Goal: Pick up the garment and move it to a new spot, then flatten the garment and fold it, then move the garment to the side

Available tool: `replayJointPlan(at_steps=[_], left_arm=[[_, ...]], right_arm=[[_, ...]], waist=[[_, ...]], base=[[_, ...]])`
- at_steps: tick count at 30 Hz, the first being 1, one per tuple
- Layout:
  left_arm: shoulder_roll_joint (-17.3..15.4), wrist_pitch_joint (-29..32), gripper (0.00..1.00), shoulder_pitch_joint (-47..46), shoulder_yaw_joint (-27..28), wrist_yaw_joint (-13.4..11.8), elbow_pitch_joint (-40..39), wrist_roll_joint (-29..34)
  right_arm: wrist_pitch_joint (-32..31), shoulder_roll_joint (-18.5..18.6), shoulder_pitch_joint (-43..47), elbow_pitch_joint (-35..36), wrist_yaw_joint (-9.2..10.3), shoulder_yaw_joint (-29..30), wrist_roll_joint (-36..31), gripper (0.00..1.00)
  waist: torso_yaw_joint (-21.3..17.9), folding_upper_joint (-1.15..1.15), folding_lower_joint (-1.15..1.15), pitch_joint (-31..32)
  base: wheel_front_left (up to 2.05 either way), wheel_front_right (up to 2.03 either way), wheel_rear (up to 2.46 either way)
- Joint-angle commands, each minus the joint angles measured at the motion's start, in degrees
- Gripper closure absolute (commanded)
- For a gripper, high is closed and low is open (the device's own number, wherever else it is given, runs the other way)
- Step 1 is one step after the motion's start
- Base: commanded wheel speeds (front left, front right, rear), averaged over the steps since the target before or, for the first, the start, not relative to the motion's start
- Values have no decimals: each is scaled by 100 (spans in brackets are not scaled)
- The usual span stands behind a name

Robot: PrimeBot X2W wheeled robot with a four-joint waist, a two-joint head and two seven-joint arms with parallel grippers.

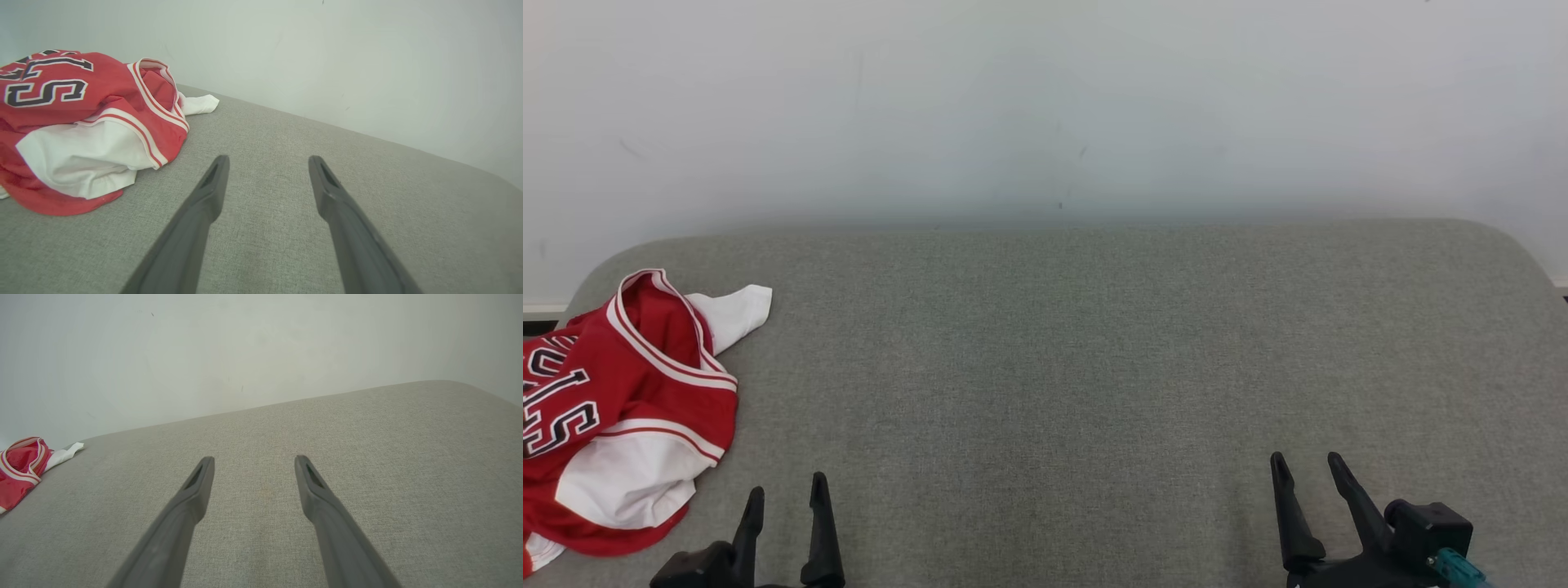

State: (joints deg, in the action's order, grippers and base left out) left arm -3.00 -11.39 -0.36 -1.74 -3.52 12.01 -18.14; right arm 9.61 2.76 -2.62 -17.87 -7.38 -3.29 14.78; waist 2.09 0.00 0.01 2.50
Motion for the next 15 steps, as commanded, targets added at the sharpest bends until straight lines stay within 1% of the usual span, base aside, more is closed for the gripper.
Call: replayJointPlan(at_steps=[1, 15], left_arm=[[-28, -58, 0, 38, -1, -16, -36, 138], [-3, -215, 0, 80, 62, 36, 48, 435]], right_arm=[[55, 16, -3, 3, -15, -26, -145, 0], [265, 17, -26, -107, -18, -188, -509, 0]], waist=[[7, 0, -1, 2], [31, 0, -1, 51]], base=[[0, 0, 0], [0, 0, 0]])
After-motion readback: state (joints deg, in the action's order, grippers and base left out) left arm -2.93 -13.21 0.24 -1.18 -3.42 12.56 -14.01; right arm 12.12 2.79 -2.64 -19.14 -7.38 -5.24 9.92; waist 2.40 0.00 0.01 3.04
